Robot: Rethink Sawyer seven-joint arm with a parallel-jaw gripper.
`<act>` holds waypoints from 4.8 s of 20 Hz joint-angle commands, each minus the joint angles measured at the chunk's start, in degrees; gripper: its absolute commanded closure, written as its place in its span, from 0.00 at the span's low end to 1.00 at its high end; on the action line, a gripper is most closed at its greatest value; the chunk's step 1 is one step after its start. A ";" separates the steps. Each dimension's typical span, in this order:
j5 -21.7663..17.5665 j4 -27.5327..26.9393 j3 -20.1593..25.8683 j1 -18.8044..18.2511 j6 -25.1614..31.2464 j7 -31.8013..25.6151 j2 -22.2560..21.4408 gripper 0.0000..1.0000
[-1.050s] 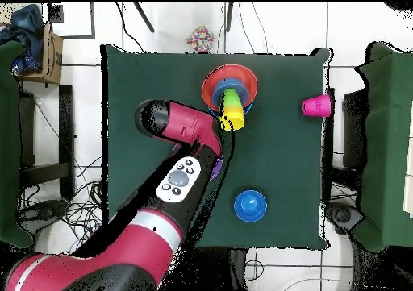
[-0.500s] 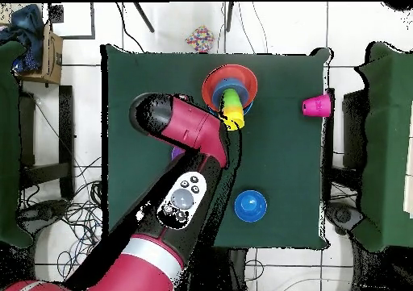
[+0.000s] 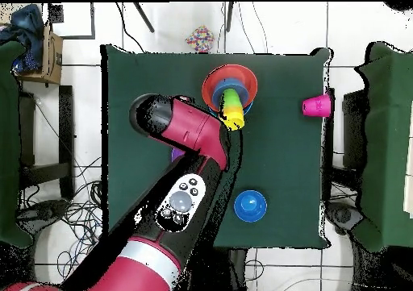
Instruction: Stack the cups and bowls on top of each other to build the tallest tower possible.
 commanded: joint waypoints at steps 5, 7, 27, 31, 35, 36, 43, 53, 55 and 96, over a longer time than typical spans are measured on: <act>-6.83 3.34 3.08 -0.36 4.35 2.82 3.09 0.00; -6.55 3.89 3.11 -0.35 2.62 3.93 3.23 0.00; 4.49 7.35 4.56 -1.89 -7.04 13.94 5.08 0.00; 4.82 6.27 3.20 -2.61 -8.00 11.74 6.19 0.00; 3.81 2.34 -2.41 -0.99 -3.92 14.17 7.92 0.00; 3.46 1.30 -3.52 -0.71 -2.79 14.54 8.43 0.00; 3.83 -2.76 -5.12 -1.47 -2.46 13.53 11.45 0.00; 4.69 -3.56 -5.51 -0.99 -0.15 14.55 13.10 0.00; 4.78 -4.19 -6.73 -0.45 0.83 15.86 14.28 0.00; 14.30 -5.58 -3.19 2.08 2.68 27.40 17.27 0.00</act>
